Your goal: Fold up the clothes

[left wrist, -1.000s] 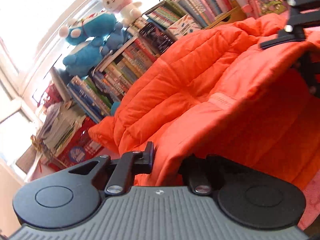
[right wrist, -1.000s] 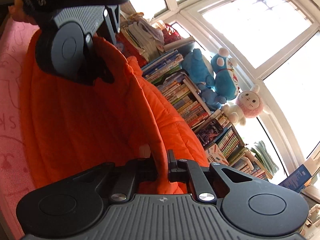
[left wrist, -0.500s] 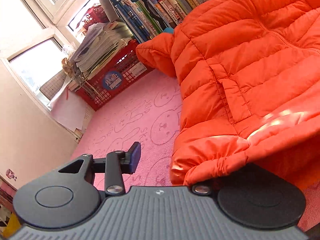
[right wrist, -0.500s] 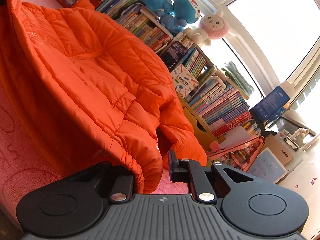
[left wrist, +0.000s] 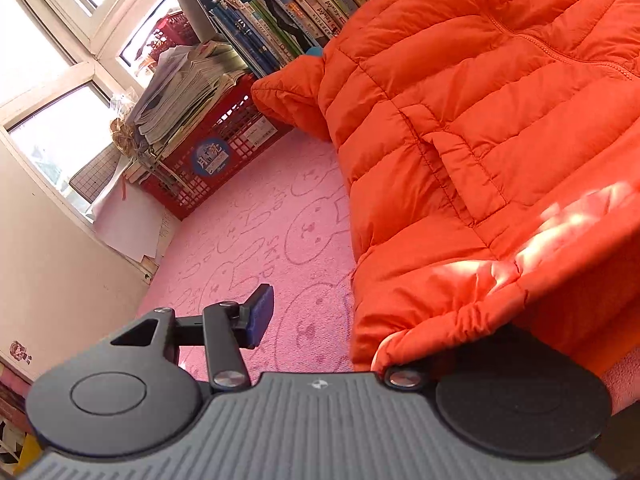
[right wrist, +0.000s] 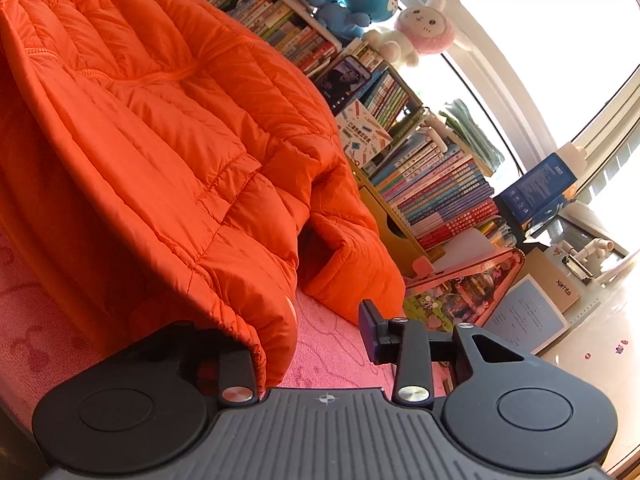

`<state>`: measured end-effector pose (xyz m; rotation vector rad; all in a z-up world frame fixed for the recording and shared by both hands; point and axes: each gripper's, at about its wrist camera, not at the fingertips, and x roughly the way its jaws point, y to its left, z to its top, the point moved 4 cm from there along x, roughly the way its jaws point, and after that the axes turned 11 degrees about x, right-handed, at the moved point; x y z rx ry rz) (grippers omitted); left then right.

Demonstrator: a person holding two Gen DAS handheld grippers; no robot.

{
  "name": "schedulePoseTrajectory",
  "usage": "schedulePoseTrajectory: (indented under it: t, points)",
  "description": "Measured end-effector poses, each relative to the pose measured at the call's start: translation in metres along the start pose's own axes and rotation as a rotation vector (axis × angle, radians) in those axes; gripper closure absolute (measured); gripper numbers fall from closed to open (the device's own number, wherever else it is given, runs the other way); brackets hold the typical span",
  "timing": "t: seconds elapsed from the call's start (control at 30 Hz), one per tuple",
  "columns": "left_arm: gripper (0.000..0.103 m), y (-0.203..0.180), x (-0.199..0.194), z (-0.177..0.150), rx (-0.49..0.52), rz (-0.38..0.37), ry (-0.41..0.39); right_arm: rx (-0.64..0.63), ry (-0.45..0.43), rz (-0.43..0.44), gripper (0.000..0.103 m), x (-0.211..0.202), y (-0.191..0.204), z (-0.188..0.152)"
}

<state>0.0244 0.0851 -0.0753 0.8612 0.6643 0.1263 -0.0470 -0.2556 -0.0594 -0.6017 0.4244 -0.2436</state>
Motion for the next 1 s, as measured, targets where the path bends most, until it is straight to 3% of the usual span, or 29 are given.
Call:
schedulePoseTrajectory:
  t: [0.13,0.23,0.3,0.43,0.5,0.57,0.63,0.77,0.87,1.0]
  points:
    - [0.054,-0.004,-0.003,0.000,0.003,0.019,0.006,0.033,0.016,-0.003,0.065,-0.003,0.003,-0.004]
    - [0.055,-0.008,-0.006,0.005,0.002,0.053,0.024,0.114,-0.020,0.024,0.073,-0.014,0.004,0.007]
    - [0.055,-0.010,-0.008,0.006,0.021,0.072,0.020,0.120,-0.052,0.028,0.073,-0.021,0.008,0.016]
    - [0.053,-0.007,-0.011,0.002,0.038,0.079,0.018,0.017,-0.114,0.014,0.066,-0.027,0.025,0.021]
    - [0.043,-0.002,-0.014,0.000,0.029,0.078,0.023,-0.031,-0.112,0.013,0.060,-0.027,0.030,0.016]
    - [0.040,0.004,-0.019,-0.002,0.016,0.054,0.021,-0.035,-0.087,0.013,0.058,-0.024,0.028,0.008]
    - [0.040,0.010,-0.023,-0.003,-0.008,-0.019,0.011,-0.017,-0.065,0.015,0.058,-0.023,0.023,0.005]
    - [0.033,0.020,-0.040,0.001,-0.056,-0.113,-0.039,-0.024,-0.095,0.055,0.051,-0.032,0.021,0.007]
    - [0.024,0.018,-0.058,0.007,-0.008,-0.074,-0.110,-0.064,-0.148,0.105,0.044,-0.044,0.035,0.013]
    - [0.024,0.003,-0.075,0.012,0.092,-0.029,-0.170,-0.104,-0.219,0.175,0.043,-0.059,0.060,0.023]
